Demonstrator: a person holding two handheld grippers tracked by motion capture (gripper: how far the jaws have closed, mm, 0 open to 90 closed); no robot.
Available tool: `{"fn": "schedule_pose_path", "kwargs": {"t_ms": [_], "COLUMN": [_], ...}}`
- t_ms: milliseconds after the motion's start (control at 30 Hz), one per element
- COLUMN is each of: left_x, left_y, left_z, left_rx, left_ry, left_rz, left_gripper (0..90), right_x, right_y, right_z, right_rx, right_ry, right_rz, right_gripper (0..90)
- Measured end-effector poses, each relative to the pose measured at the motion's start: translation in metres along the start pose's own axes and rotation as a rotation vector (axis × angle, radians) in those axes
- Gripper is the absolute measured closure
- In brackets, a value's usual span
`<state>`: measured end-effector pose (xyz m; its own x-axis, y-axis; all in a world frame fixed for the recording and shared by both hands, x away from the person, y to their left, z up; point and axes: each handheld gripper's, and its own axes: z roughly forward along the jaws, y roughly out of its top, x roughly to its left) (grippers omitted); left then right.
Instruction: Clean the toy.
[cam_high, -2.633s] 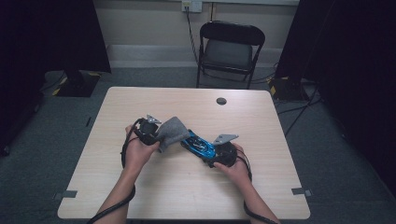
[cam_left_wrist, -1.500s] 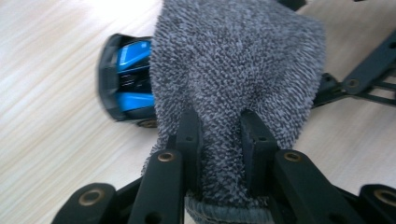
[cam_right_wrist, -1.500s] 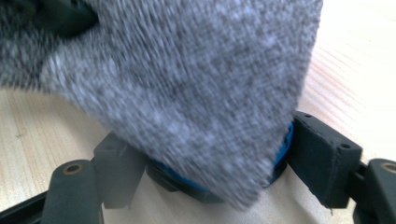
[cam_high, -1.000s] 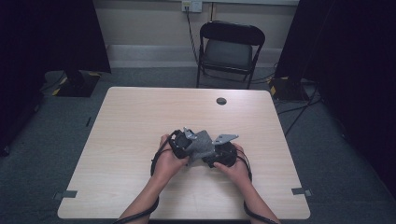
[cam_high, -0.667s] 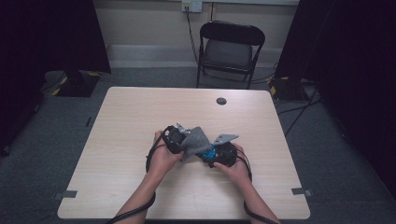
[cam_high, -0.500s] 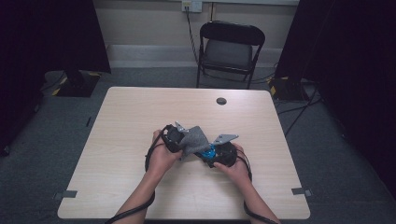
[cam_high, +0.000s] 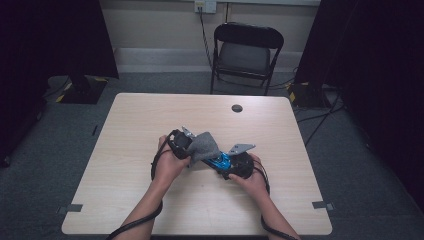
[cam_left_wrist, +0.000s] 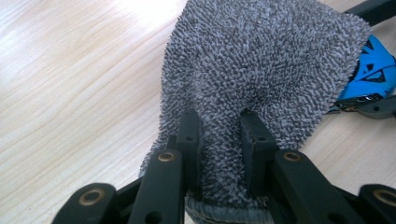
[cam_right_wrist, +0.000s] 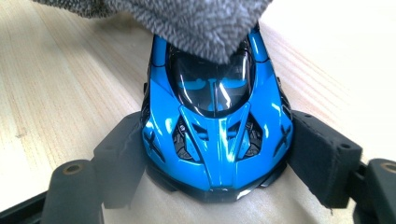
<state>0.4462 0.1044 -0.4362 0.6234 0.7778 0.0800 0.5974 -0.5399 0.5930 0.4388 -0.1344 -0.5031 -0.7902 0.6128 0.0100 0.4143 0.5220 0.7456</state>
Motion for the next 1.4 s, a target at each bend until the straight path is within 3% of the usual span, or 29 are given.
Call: {"fn": "schedule_pose_path", "kwargs": {"t_ms": [533, 900, 1033, 1400], "left_x": [0.022, 0.035, 0.039, 0.053], "left_y": [-0.007, -0.020, -0.022, -0.036], "left_z": [-0.001, 0.002, 0.000, -0.013], "left_rx": [0.017, 0.034, 0.042, 0.048], "left_ry": [0.044, 0.050, 0.068, 0.089], "left_rz": [-0.046, -0.084, -0.075, -0.105], "left_gripper": [72.9, 73.1, 73.1, 73.4], "right_x": [0.000, 0.000, 0.000, 0.000], "right_y": [0.000, 0.000, 0.000, 0.000], "right_z": [0.000, 0.000, 0.000, 0.000], "right_rx": [0.000, 0.000, 0.000, 0.001], "right_ry": [0.000, -0.001, -0.001, -0.002], "right_rz": [0.000, 0.000, -0.001, -0.001], "right_gripper": [24.5, 24.5, 24.5, 24.5]}}
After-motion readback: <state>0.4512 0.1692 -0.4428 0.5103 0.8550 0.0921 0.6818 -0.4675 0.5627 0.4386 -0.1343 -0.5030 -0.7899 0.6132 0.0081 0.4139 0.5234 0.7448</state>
